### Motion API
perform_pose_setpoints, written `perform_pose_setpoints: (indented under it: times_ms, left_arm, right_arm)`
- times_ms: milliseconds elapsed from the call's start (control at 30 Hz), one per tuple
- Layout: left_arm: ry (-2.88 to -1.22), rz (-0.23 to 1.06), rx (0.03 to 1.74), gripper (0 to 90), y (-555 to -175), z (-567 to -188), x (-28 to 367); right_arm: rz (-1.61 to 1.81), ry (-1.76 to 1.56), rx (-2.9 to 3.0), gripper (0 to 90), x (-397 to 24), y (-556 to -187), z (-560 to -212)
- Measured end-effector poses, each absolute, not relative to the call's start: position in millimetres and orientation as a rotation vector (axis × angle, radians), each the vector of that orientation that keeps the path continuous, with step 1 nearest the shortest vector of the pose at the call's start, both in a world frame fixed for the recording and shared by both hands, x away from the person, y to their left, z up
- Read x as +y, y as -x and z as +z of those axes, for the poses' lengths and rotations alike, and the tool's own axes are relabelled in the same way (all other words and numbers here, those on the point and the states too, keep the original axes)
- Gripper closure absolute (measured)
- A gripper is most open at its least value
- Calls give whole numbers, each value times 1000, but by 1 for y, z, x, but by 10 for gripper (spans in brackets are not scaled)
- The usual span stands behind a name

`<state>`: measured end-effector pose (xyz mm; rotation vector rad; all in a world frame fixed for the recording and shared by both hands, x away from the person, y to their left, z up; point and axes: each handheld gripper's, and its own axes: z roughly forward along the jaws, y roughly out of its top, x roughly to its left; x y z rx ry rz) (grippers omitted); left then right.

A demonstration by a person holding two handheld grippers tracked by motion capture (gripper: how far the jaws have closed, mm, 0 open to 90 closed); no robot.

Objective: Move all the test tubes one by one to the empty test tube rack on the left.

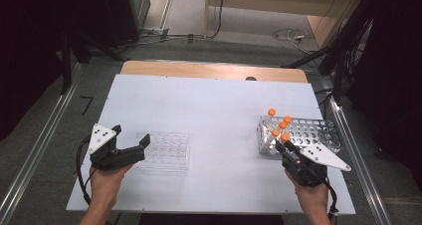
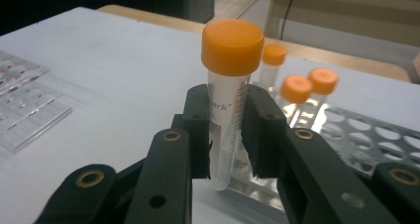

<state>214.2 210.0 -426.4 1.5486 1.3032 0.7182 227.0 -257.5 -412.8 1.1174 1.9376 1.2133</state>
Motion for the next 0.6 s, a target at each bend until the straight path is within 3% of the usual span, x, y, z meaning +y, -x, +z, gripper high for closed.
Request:
perform_pose_setpoints:
  times_ms: [600]
  left_arm:
    - [-1696, 613, 1145, 70, -234, -427, 135]
  right_arm:
    - [1216, -1005, 2149, 713, -188, -247, -439]
